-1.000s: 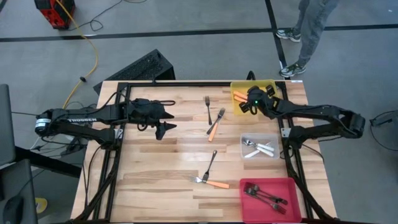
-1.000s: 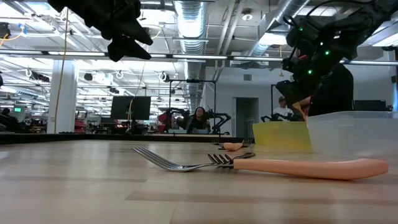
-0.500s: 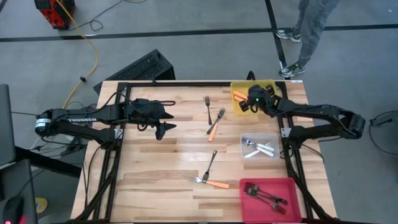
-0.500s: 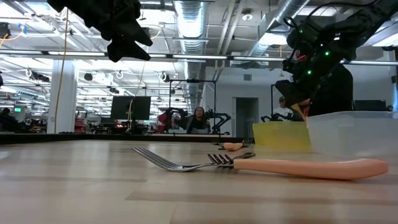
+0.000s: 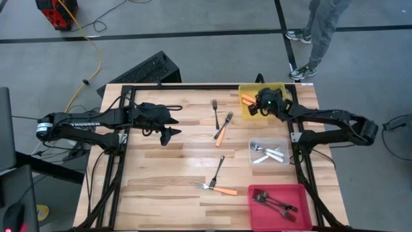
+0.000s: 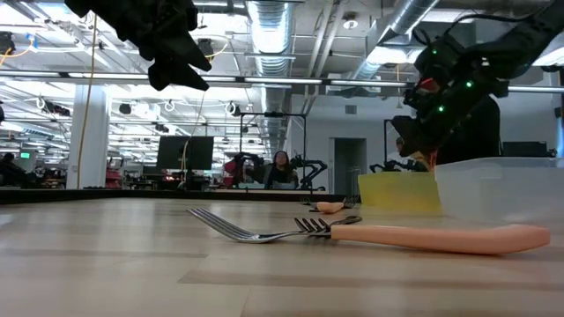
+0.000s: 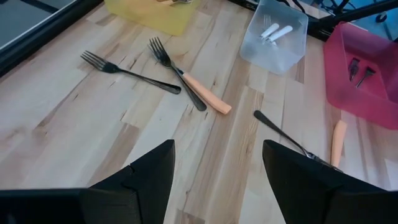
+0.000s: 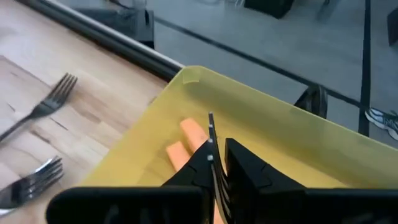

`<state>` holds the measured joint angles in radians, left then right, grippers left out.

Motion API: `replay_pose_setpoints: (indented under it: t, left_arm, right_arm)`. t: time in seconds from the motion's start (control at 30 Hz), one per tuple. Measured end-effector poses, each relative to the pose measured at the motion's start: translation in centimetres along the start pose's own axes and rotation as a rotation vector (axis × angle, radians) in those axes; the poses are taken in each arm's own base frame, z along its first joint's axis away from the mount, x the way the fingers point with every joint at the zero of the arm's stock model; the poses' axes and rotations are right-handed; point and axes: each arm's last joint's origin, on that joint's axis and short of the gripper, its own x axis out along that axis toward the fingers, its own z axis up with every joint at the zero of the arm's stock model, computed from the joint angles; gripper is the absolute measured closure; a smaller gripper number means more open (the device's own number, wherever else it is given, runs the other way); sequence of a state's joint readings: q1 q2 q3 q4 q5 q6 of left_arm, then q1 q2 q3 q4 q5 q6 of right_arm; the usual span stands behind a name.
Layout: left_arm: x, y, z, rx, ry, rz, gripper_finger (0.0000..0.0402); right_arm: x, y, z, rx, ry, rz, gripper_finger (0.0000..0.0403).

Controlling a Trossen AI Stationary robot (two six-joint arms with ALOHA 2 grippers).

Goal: Sort silverware by color (type)
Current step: Put the orange fork into the yellow bin

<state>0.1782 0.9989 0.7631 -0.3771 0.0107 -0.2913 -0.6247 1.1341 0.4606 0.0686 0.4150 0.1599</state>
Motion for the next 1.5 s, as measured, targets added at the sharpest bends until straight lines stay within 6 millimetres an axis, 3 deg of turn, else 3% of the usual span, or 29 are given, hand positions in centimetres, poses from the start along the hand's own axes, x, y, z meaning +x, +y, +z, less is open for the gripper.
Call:
replay_pose_setpoints:
  t: [0.17,0.4,0.77,0.97,1.27,1.5]
  left_arm:
    - [0.0,0.0,0.0,0.0,-0.001,0.0,0.0175]
    - [0.0,0.1,0.0,0.01,-0.012,0.037,0.0175]
    - [0.0,0.1,0.0,0.009,-0.01,0.037,0.0175]
    - [0.1,0.2,-0.2,-0.002,0.018,0.041,0.0175]
    - [0.2,0.3,-0.5,-0.016,0.013,0.07,0.0175]
    - [2.1,0.6,-3.0,-0.024,-0.059,0.039,0.0175]
  right_arm:
    - [0.3,-0.3,-1.3,0.018,-0.013,0.005,0.0351]
    - [0.3,-0.5,-1.2,0.077,-0.02,0.004,0.0333]
    - [0.3,-0.4,-1.6,0.089,0.011,0.03,0.0218]
    - [0.1,-0.2,-0.7,0.083,0.018,0.101,0.0187]
    - [-2.2,-0.3,2.1,0.073,-0.018,0.166,0.0186]
    - [-6.4,0.4,3.0,0.082,-0.106,0.508,0.0187]
